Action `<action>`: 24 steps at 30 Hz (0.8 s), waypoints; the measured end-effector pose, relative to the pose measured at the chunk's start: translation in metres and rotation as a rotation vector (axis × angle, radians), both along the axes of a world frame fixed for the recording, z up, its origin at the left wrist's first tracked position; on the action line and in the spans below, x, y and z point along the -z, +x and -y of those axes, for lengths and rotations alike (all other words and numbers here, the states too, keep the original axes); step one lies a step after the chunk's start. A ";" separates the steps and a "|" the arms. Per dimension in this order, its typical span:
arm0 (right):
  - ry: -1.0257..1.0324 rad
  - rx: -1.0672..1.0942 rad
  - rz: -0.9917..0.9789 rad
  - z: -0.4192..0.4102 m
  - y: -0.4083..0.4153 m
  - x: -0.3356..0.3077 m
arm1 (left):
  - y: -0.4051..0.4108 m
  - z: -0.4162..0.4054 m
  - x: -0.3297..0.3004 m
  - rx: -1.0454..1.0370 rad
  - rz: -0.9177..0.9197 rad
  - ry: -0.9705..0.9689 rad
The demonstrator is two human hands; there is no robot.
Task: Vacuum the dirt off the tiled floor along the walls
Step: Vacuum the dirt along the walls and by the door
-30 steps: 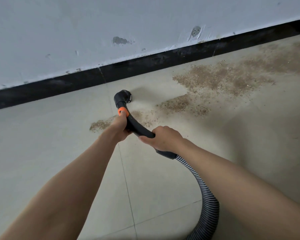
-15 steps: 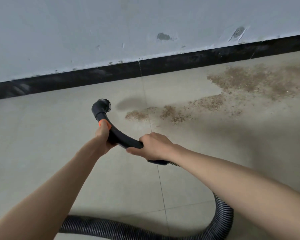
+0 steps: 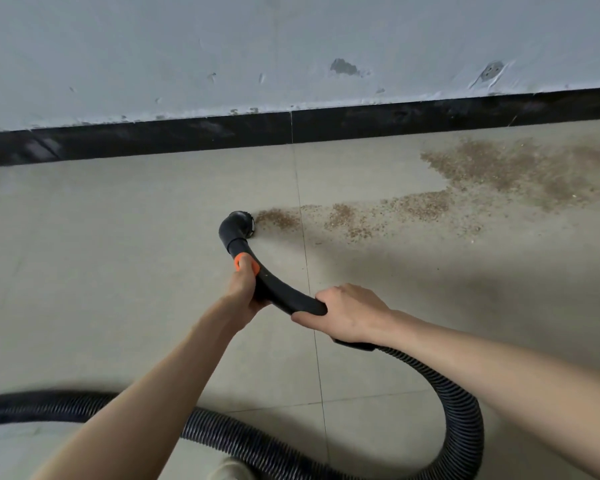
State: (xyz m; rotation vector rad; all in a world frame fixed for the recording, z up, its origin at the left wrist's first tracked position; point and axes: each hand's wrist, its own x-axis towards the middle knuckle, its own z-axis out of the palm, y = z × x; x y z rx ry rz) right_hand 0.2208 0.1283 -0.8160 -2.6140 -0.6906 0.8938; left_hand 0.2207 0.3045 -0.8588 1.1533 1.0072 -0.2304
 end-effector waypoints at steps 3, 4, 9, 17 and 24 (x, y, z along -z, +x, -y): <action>-0.037 -0.013 0.035 0.004 0.007 -0.006 | 0.006 0.006 -0.001 -0.025 0.012 -0.044; -0.048 -0.014 0.036 0.005 0.008 -0.006 | 0.007 0.008 -0.001 -0.035 0.011 -0.049; -0.082 -0.005 0.037 0.009 0.010 -0.006 | 0.012 0.016 -0.001 -0.060 0.006 -0.052; -0.048 0.041 0.043 0.005 0.021 0.003 | 0.029 0.013 -0.005 -0.021 -0.006 0.004; -0.026 0.032 0.015 0.009 0.008 0.004 | 0.015 0.017 -0.003 -0.016 -0.034 0.038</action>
